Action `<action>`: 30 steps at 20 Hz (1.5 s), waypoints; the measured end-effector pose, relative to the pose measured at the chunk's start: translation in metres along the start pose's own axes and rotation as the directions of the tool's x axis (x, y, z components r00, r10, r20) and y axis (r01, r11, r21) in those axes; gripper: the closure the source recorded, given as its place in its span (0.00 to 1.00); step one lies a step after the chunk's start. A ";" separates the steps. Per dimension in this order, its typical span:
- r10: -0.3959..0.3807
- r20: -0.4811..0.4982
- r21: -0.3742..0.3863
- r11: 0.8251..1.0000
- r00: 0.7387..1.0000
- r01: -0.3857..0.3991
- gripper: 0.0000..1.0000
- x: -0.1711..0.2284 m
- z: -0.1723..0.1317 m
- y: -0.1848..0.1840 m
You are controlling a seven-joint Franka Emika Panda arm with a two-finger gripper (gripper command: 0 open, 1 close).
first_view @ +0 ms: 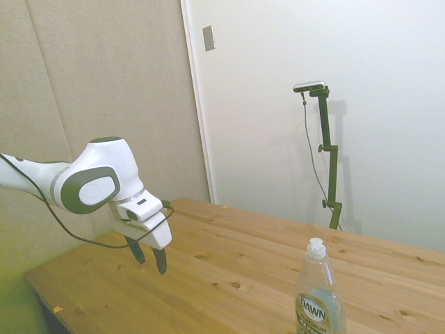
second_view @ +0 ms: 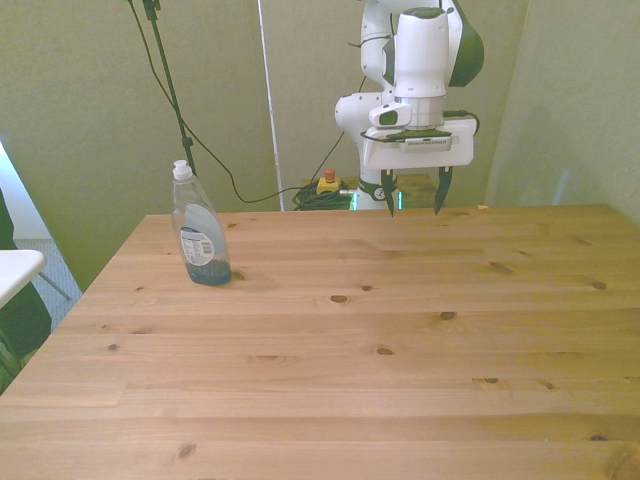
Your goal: Knock down the dish soap
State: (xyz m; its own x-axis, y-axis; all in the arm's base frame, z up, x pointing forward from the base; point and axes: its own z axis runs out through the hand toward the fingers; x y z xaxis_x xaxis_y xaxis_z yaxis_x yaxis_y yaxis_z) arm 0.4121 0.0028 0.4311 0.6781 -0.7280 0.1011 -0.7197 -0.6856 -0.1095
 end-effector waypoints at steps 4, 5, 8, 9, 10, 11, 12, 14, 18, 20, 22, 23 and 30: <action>0.005 -0.016 -0.012 1.000 1.000 -0.005 0.00 0.008 -0.001 0.006; 0.019 -0.026 -0.013 1.000 0.999 -0.020 0.00 0.016 -0.004 0.012; 0.071 -0.055 -0.022 0.997 0.996 -0.072 0.00 0.048 -0.015 0.037; 0.086 -0.063 -0.026 0.996 0.994 -0.088 0.00 0.058 -0.019 0.044; 0.098 -0.072 -0.034 0.994 0.993 -0.101 0.00 0.068 -0.021 0.051; 0.111 -0.082 -0.041 0.993 0.990 -0.115 1.00 0.078 -0.023 0.057; 0.123 -0.090 -0.052 0.990 0.988 -0.128 1.00 0.088 -0.023 0.065; 0.152 -0.102 -0.071 0.985 0.983 -0.160 1.00 0.108 -0.021 0.081; 0.198 -0.142 -0.089 0.973 0.970 -0.212 1.00 0.141 -0.018 0.114; 0.217 -0.145 -0.097 0.968 0.965 -0.232 1.00 0.155 -0.019 0.131; 0.237 -0.146 -0.104 0.962 0.960 -0.253 1.00 0.170 -0.020 0.153; 0.246 -0.150 -0.109 0.958 0.958 -0.264 1.00 0.178 -0.022 0.166; 0.314 -0.198 -0.134 0.930 0.928 -0.343 1.00 0.229 -0.042 0.233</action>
State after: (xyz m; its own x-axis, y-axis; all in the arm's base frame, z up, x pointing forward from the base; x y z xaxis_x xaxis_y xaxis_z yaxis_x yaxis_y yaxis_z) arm 0.3939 -0.3235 0.4703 0.3739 -0.8917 0.2550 -0.9218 -0.3877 -0.0039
